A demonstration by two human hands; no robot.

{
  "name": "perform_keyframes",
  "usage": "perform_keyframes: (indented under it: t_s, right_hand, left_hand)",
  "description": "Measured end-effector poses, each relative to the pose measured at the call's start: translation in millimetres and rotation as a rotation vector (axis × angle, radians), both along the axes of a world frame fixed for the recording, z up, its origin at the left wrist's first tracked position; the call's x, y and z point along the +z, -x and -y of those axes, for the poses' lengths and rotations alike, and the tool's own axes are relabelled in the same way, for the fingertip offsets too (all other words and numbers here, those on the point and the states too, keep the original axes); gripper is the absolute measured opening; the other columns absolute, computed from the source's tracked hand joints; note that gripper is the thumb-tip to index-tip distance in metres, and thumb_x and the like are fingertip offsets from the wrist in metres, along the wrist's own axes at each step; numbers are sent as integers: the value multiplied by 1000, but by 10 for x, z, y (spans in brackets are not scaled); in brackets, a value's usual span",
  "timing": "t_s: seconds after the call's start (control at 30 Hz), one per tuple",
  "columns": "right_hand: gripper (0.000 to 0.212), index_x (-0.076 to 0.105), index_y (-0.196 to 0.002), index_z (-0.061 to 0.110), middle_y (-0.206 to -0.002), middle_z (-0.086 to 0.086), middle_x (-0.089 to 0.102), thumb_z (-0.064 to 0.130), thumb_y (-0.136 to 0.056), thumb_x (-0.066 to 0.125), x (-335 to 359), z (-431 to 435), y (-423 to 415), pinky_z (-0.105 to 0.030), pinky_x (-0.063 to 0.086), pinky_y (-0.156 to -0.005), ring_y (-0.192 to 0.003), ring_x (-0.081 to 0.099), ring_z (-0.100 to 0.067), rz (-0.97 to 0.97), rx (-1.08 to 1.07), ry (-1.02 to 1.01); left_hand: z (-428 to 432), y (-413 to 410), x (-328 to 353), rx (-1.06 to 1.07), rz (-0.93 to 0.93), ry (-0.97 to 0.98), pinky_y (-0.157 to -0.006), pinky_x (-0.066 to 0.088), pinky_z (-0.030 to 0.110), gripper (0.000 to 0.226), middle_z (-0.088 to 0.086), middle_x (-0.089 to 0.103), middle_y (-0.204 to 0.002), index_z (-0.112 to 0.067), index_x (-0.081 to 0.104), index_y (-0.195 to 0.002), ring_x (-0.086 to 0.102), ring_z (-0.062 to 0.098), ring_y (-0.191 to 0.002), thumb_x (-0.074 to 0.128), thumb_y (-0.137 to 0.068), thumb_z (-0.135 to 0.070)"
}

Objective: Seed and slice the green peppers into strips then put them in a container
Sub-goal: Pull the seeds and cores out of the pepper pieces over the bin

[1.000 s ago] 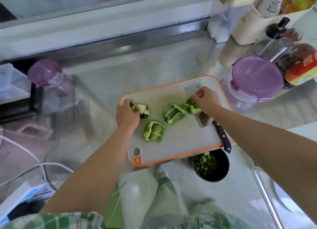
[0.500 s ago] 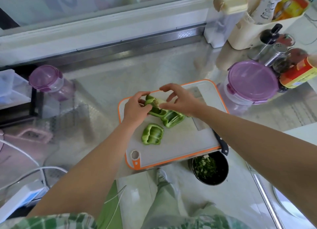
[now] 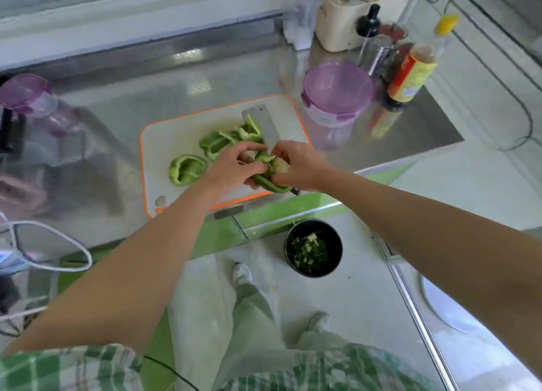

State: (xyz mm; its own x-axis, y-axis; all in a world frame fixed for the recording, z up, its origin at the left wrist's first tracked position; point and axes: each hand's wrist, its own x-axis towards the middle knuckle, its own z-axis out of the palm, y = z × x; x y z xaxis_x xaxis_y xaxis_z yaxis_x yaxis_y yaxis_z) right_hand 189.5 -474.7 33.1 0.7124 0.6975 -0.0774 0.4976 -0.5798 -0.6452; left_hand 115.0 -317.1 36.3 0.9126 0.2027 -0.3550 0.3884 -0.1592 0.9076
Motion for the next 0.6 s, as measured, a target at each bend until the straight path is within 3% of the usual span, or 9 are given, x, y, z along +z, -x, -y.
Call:
perform_keyframes:
  t_s: [0.1,0.3,0.43,0.6]
  right_hand:
    - [37,65,-94,9,-85,-7,65,32,-65,71,-44,429,167,-31,43,-69,-77,56,-23,8,-54,3]
    - [32,63,-89,5,-84,-11,65,25,-66,72,-270,1127,420,-32,42,-70,-76,56,-25,-74,-161,47]
    - [31,59,-100,5,-98,-14,62,22,-76,68,-511,1370,533,-32,41,-74,-91,56,-30,-144,-176,223]
    - [30,57,-108,4,-105,-13,62,23,-86,60,-778,1474,610,-27,37,-71,-95,56,-27,-212,-163,345]
  left_hand:
    - [424,141,-12,-5,-32,138,-55,55,23,29,12,51,-84,-16,63,-115,64,18,-65,67,-88,-6]
    - [1198,324,-277,25,-226,303,-62,59,38,20,11,64,-110,-22,61,-114,68,28,-82,56,-97,-31]
    - [1539,348,-489,24,-296,363,-56,59,35,15,10,65,-93,-13,60,-103,71,23,-67,56,-98,-26]
    - [1720,356,-763,43,-388,296,-54,61,37,34,7,63,-94,-7,54,-122,70,22,-61,62,-95,-26]
